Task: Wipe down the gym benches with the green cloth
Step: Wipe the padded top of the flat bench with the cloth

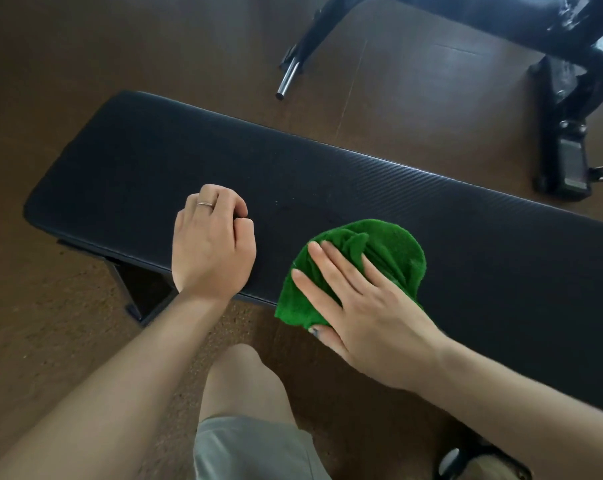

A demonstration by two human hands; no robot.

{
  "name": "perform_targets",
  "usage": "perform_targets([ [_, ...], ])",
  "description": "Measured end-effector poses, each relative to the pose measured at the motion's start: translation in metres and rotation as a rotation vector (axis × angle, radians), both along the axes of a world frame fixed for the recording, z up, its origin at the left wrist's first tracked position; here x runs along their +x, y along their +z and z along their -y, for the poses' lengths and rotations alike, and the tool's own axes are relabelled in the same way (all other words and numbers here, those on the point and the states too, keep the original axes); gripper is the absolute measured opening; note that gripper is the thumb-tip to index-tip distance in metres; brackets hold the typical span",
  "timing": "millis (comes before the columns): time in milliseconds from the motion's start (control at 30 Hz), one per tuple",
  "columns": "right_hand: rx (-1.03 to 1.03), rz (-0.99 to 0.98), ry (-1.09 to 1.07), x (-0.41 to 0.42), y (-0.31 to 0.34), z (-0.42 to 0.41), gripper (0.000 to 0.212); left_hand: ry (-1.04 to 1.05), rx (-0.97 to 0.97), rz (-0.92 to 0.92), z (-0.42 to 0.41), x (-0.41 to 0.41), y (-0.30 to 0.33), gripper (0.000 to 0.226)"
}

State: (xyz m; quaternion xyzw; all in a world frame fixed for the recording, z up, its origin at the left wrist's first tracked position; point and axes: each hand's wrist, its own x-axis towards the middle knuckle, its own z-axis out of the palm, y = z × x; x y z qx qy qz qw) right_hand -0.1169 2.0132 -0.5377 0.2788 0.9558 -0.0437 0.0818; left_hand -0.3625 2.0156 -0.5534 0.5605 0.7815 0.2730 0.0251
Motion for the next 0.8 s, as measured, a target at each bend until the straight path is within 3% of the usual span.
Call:
perform_targets([
  [100, -0.062, -0.058, 0.023, -0.034, 0.000, -0.039, 0.066, 0.010, -0.003, -0.004, -0.001, 0.000, -0.001, 0.015],
  [300, -0.088, -0.064, -0.252, -0.101, 0.003, -0.103, 0.064, -0.010, -0.028, -0.022, -0.001, -0.004, 0.001, 0.021],
  [567, -0.113, -0.057, -0.194, -0.039, 0.006, -0.020, 0.069, 0.009, -0.017, -0.008, 0.000, 0.001, 0.001, 0.015],
  [800, -0.079, -0.117, -0.316, -0.081, 0.001, -0.116, 0.064, 0.001, -0.025, -0.026, -0.002, -0.001, 0.000, 0.012],
])
